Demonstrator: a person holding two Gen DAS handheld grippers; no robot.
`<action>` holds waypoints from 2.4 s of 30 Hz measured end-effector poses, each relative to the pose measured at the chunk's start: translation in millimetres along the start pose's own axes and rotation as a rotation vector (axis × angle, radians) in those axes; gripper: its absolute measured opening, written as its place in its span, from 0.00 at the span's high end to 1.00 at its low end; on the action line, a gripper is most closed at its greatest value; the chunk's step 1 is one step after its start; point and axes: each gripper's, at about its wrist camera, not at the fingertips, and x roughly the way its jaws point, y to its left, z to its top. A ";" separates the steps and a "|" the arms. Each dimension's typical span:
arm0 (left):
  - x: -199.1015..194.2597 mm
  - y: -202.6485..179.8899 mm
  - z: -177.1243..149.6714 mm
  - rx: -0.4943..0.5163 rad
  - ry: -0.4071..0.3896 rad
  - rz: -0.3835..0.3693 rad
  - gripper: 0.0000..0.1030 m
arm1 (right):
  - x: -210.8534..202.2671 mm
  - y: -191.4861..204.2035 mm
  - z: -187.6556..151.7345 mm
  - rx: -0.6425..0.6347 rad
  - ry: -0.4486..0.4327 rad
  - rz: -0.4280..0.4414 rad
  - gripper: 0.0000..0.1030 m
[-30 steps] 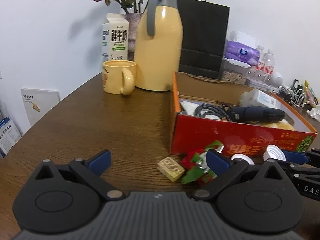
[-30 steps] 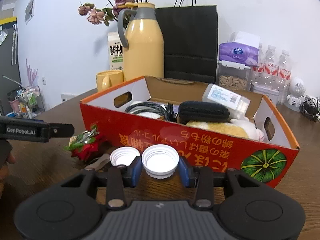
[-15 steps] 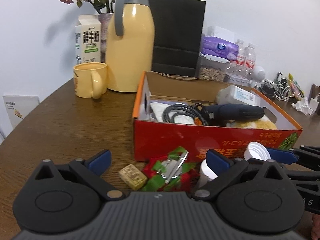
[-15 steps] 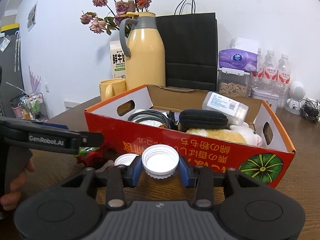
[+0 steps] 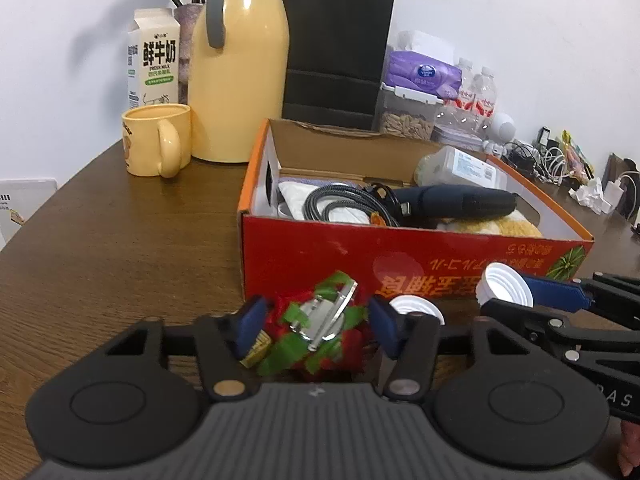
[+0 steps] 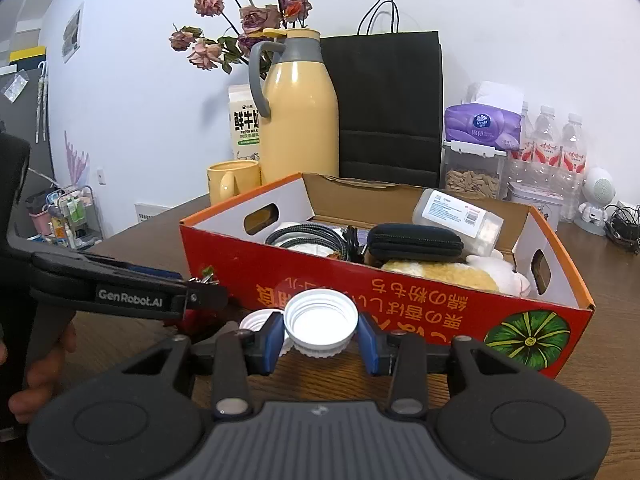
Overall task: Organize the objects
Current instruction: 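Grasp the red-green gift packet with the left gripper while the right holds the cap, then lift the gift packet and white cap toward the box, then lower both grippers into the box and open them to release packet and cap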
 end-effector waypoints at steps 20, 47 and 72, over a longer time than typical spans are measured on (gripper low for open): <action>-10.1 -2.9 -6.0 -0.006 -0.028 0.014 0.62 | -2.8 1.8 0.1 -0.010 -0.007 0.006 0.63; -35.6 -34.6 58.1 -0.004 -0.224 0.012 0.62 | -10.7 -5.8 55.4 -0.052 -0.124 -0.019 0.63; 59.0 -34.5 95.4 -0.032 -0.161 0.052 0.61 | 75.2 -41.0 80.4 -0.003 -0.097 -0.087 0.63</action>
